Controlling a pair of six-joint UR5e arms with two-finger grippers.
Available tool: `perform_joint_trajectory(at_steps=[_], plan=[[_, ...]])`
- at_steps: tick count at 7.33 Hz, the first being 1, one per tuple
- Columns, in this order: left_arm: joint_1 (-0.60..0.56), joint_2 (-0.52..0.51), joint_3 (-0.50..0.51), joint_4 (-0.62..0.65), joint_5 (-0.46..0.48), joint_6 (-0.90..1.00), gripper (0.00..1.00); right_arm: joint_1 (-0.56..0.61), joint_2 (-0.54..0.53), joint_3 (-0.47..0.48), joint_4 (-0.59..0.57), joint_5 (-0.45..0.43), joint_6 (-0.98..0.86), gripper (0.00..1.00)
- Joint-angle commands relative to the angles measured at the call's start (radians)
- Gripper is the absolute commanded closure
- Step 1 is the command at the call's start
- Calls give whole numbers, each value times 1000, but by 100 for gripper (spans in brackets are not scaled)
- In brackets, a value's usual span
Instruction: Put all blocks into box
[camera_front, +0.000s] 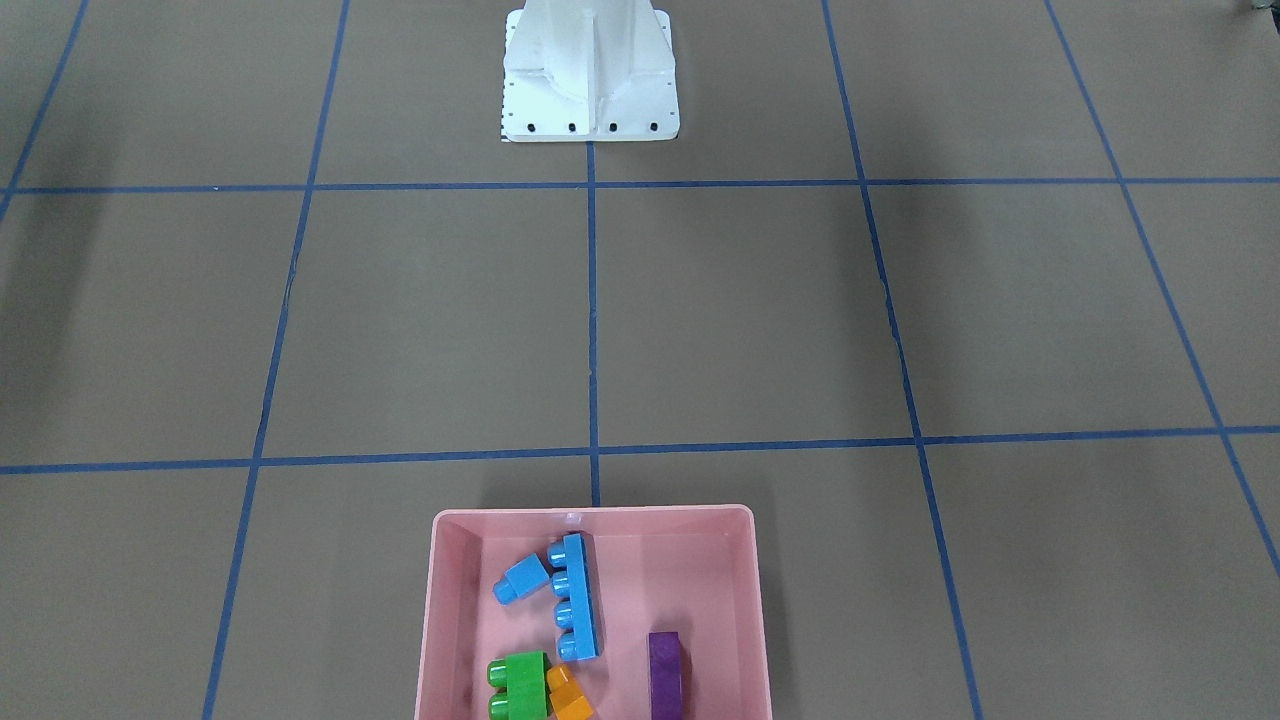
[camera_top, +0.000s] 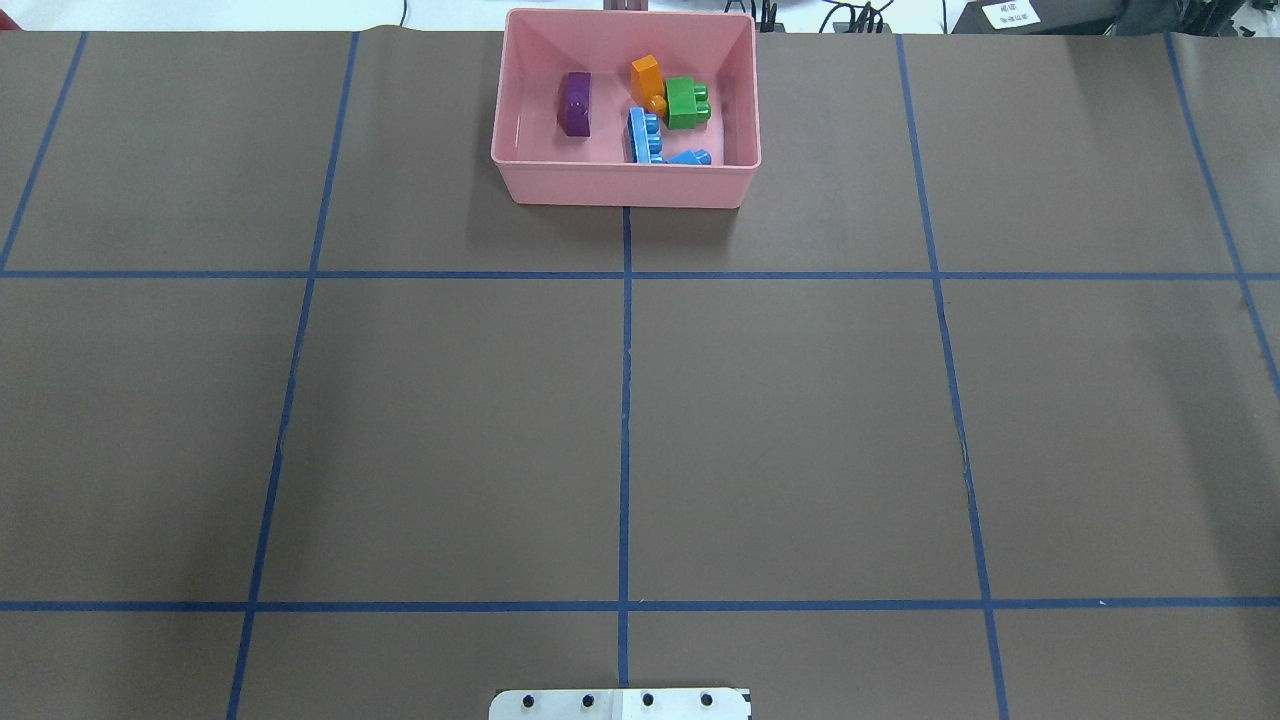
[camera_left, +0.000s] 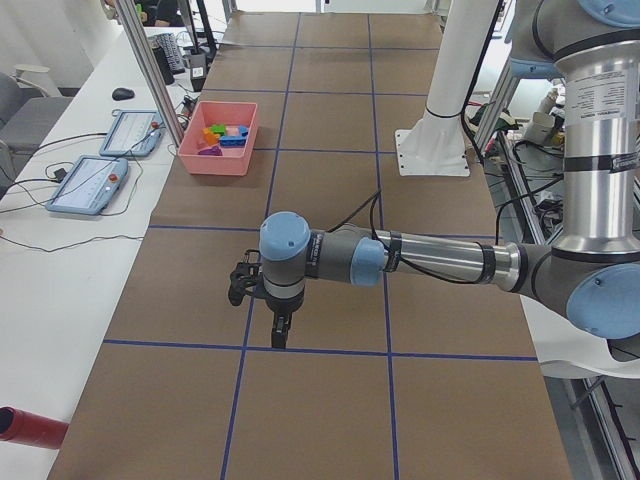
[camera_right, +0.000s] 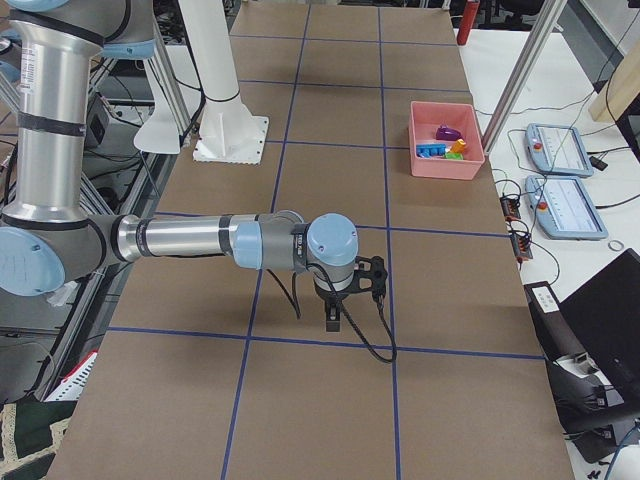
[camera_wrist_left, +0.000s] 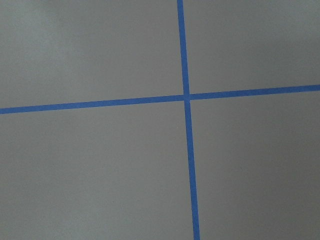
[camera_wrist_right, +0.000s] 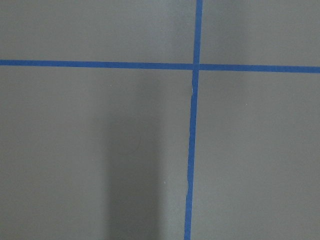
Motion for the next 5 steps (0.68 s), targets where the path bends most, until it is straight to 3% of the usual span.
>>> perform_joint_trajectory(at_steps=[1,5], plan=[[-4,4,8,-3,-1,8,0,0,-1,-6,0,0,1,0],[-35,3,12,-6,-8,10,0,0,-1,-12,0,0,1,0]])
